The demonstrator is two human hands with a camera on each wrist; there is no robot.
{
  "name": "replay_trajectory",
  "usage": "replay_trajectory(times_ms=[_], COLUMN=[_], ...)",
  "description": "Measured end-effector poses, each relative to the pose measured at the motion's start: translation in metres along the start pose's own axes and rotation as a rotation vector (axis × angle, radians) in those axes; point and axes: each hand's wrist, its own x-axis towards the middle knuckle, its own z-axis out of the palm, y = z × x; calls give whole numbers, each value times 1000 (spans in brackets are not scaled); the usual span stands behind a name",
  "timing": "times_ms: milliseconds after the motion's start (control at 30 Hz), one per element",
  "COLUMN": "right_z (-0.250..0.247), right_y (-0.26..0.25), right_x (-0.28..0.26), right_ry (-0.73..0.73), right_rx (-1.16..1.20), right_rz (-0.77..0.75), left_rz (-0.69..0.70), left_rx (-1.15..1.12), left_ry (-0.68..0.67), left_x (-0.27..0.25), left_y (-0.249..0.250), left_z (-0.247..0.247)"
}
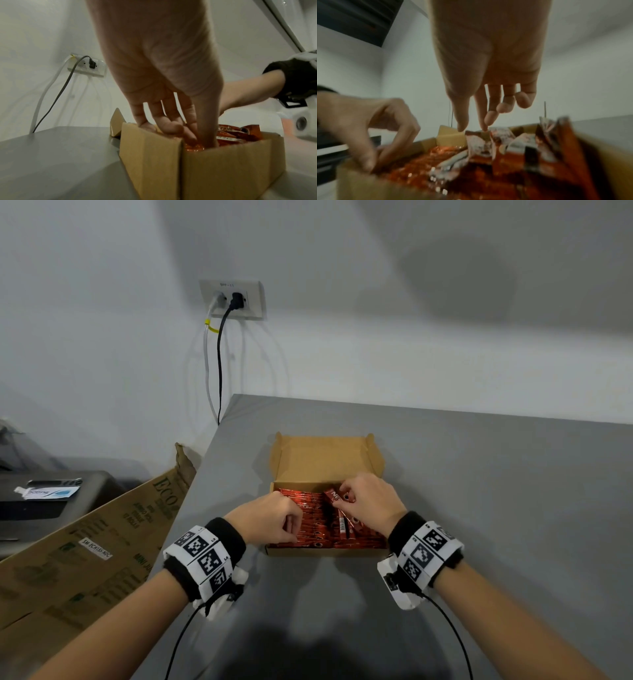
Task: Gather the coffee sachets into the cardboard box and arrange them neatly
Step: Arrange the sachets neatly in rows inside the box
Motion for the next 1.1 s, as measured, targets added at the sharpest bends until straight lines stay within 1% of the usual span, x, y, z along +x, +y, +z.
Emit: replay_trajectory(times_ms=[100, 300, 367, 433, 533, 567, 633, 667, 700, 767, 833, 900, 967, 1000, 1033, 1100], right_z=[9, 0, -8, -17, -23, -21, -14, -9, -6, -1, 0, 0, 0, 1, 1, 3], right_y=[-3, -6, -10, -20, -40, -44, -49, -48, -46, -40, -37, -37, -36, -34, -32, -28], right_x=[3, 3, 1, -4, -12, -14, -15, -14, -14, -13, -16, -19, -21, -21, -21, -19], right_ry=[-5, 76, 191, 304, 268, 286, 395, 445, 465, 449, 384, 316, 242, 214, 205, 234], right_rx=[-46, 156, 265, 436, 712, 742, 751, 778, 812, 805, 800, 863, 955, 955, 905, 765], right_rz=[-3, 16, 37, 60, 47, 57, 101, 109, 104, 87, 54, 9, 1, -14, -35, -79], left_rz=[-10, -11, -19, 6, 114, 134, 137, 133, 134, 143, 142, 142, 136, 126, 108, 69], left_rx=[16, -31, -67, -70, 13, 19, -8, -27, -42, -64, -80, -75, -51, -49, -57, -108], left_ry=[48, 219, 259, 299, 375, 409, 484, 500, 497, 474, 468, 464, 462, 465, 473, 488], left_x=[-2, -8, -8, -6, -3, -1, 1, 0, 0, 0, -1, -1, -2, -2, -3, -4], left_y=[2, 0, 4, 11, 24, 28, 31, 31, 31, 28, 26, 24, 20, 17, 14, 9], left_z=[-5, -11, -11, -9, -3, -2, -1, -1, -1, 0, 2, 5, 5, 5, 3, -1])
